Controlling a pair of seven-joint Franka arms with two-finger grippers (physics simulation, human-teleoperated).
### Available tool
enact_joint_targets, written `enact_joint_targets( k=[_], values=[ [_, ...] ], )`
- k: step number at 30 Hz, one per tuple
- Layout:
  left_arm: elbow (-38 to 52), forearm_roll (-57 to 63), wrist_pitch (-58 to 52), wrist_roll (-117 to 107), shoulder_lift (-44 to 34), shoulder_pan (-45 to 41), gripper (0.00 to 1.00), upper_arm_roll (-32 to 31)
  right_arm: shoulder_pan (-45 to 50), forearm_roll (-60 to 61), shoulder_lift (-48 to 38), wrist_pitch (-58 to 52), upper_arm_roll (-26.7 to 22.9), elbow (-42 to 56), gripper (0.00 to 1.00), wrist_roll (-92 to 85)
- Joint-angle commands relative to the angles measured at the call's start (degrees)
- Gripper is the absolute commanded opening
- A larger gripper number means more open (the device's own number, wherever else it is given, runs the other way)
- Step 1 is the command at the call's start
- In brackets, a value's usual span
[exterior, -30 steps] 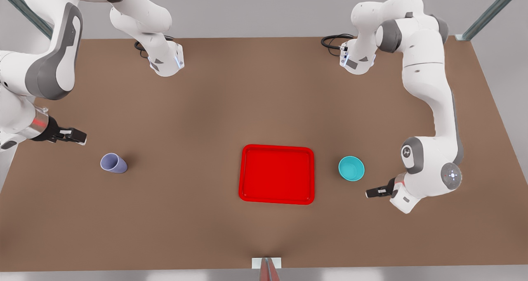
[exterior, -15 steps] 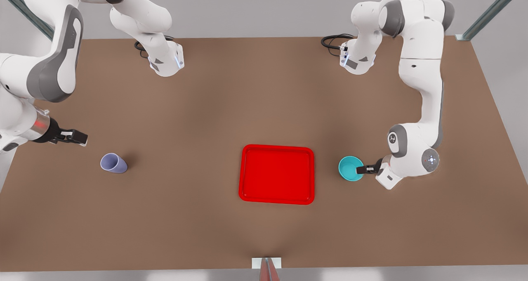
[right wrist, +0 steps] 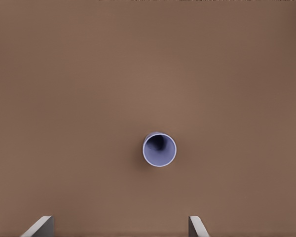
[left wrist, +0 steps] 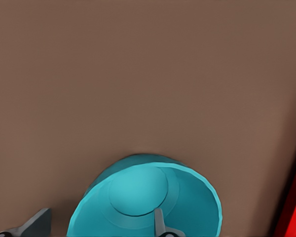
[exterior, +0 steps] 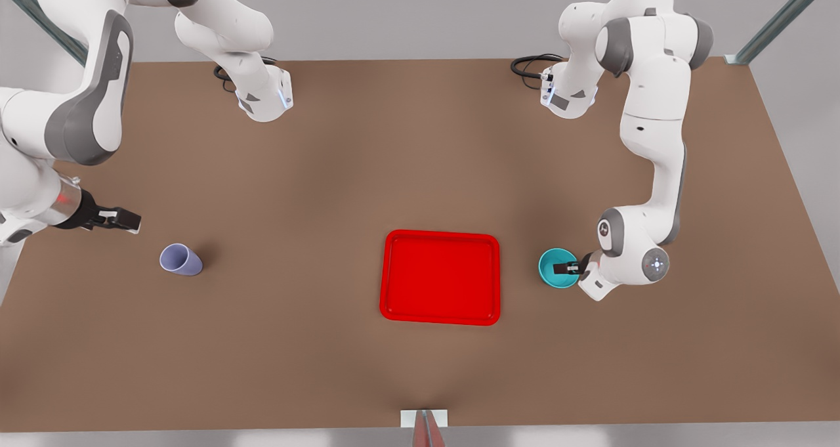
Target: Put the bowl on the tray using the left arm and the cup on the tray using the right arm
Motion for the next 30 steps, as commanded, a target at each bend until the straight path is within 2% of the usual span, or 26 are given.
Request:
enact_joint_targets(
  k=[1, 2, 3, 4, 6, 7, 11, 20, 27, 30],
  values=[
    [0.01, -0.06, 0.00, 0.00, 0.06, 0.00, 1.00, 0.00, -0.01, 0.00, -0.09, 0.00, 0.00, 0.00, 1.00, -0.07],
    [0.10, -0.06, 0.00, 0.00, 0.15, 0.00, 0.90, 0.00, -0.01, 0.00, 0.00, 0.00, 0.00, 0.00, 1.00, -0.07],
    [0.10, -0.06, 0.00, -0.09, 0.06, 0.00, 0.74, 0.00, -0.01, 0.00, 0.08, 0.09, 0.00, 0.00, 1.00, -0.07],
    [0.18, -0.06, -0.18, -0.09, 0.06, 0.00, 0.53, 0.09, -0.01, 0.00, 0.26, 0.09, 0.00, -0.09, 1.00, 0.02],
    [0.27, -0.06, -0.26, -0.09, 0.15, 0.00, 0.32, 0.09, -0.01, 0.00, 0.35, 0.09, 0.00, 0.00, 1.00, 0.02],
    [0.27, -0.06, -0.26, -0.09, 0.15, 0.00, 0.28, 0.09, -0.01, 0.00, 0.35, 0.09, 0.00, 0.00, 1.00, -0.07],
    [0.89, 0.03, -0.26, -0.18, 0.76, 0.00, 0.21, 0.18, 0.08, 0.00, 0.35, 0.00, 0.00, 0.00, 1.00, 0.02],
    [3.52, 0.12, -0.44, -1.14, 1.55, 0.00, 0.21, 0.26, 0.34, 0.00, 0.35, 0.00, 0.09, 0.00, 1.00, 0.11],
    [9.50, 0.21, -0.97, -4.40, 0.06, 0.00, 0.21, 0.26, 0.52, 0.00, 0.26, -0.09, 0.27, 0.00, 1.00, 0.28],
    [13.45, -0.06, -0.35, -5.01, 0.94, -2.99, 0.21, -1.23, 0.43, 0.00, 0.35, 0.00, 0.27, 0.00, 1.00, 0.28]
  ],
)
